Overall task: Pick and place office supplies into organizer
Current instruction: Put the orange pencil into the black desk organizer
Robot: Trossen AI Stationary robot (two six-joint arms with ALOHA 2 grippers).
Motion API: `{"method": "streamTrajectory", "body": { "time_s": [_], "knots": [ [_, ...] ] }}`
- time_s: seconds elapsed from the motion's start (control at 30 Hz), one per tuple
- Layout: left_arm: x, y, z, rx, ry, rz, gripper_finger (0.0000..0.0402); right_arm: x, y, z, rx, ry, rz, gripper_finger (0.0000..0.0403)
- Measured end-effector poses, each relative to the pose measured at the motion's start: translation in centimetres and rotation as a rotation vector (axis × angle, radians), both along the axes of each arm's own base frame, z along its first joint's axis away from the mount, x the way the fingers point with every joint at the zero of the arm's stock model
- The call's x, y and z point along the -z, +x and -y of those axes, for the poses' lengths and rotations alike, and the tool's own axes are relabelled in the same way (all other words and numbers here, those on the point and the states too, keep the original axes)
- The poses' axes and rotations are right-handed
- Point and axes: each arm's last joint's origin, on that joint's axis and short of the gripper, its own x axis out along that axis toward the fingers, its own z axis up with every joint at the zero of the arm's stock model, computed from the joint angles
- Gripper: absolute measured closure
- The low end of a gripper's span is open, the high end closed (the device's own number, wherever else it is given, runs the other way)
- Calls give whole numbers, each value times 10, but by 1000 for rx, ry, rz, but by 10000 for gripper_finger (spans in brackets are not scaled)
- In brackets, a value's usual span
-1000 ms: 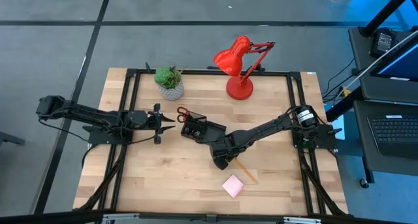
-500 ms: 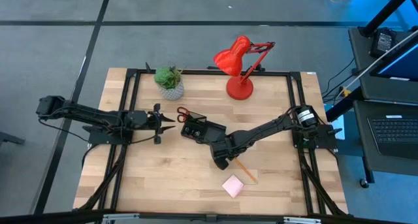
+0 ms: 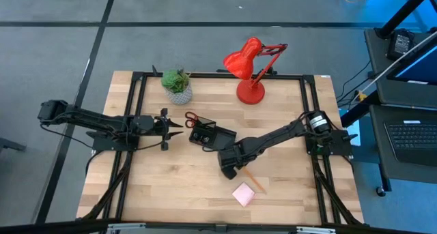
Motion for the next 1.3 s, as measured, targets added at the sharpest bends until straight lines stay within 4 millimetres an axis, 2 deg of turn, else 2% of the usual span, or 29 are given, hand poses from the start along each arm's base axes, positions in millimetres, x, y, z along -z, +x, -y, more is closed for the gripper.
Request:
{"method": "streamTrajectory", "body": {
  "time_s": [0.87, 1.03, 1.3],
  "knots": [
    [0, 0, 0, 0, 0, 0, 302, -9, -2, 0, -2, -17, -7, 395],
    [0, 0, 0, 0, 0, 0, 302, -26, -6, 2, 0, -6, 32, 395],
    [0, 0, 0, 0, 0, 0, 302, -72, -16, 12, 22, -26, 168, 395]
  ]
}}
